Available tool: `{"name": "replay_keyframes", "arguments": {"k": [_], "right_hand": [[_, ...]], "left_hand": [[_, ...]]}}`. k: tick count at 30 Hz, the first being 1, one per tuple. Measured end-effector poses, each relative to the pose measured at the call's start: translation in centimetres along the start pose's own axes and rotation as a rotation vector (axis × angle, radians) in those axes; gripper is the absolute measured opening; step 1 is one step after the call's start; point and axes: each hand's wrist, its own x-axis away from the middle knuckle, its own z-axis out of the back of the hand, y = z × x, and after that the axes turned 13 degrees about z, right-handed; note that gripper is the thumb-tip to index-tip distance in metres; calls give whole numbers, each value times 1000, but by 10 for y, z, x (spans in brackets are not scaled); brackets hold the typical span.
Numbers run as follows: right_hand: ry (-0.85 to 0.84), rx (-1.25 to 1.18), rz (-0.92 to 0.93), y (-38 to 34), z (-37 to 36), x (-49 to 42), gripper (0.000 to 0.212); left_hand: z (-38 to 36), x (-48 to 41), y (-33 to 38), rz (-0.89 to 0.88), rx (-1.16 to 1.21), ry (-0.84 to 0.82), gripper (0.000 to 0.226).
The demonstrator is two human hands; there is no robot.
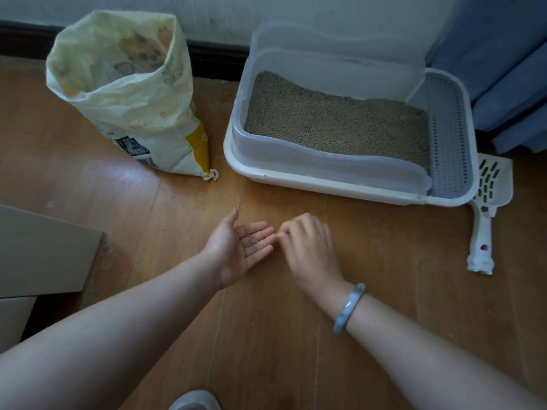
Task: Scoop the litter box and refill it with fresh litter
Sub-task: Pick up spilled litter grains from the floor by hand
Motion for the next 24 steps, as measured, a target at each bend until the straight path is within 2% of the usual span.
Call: {"name": "replay_keyframes", "arguments": {"k": [5, 11, 13, 17, 21, 24], "right_hand": [[44, -132, 8, -41, -15, -9, 19], [122, -282, -85, -23, -9, -1, 11], [118, -221, -123, 1, -3, 10, 8], [-24, 44, -195, 53, 7, 40, 10], [-101, 129, -121, 67, 9, 48, 19], [-109, 131, -58, 62, 4, 43, 18]], "left_hand": [[2, 0, -1, 22, -47, -21, 65], [6, 2, 3, -9, 18, 4, 62], [6, 2, 4, -20, 35, 11, 62], [8, 5, 7, -28, 55, 18, 62], [7, 5, 8, -38, 57, 22, 62], [6, 4, 7, -36, 50, 17, 62]]}}
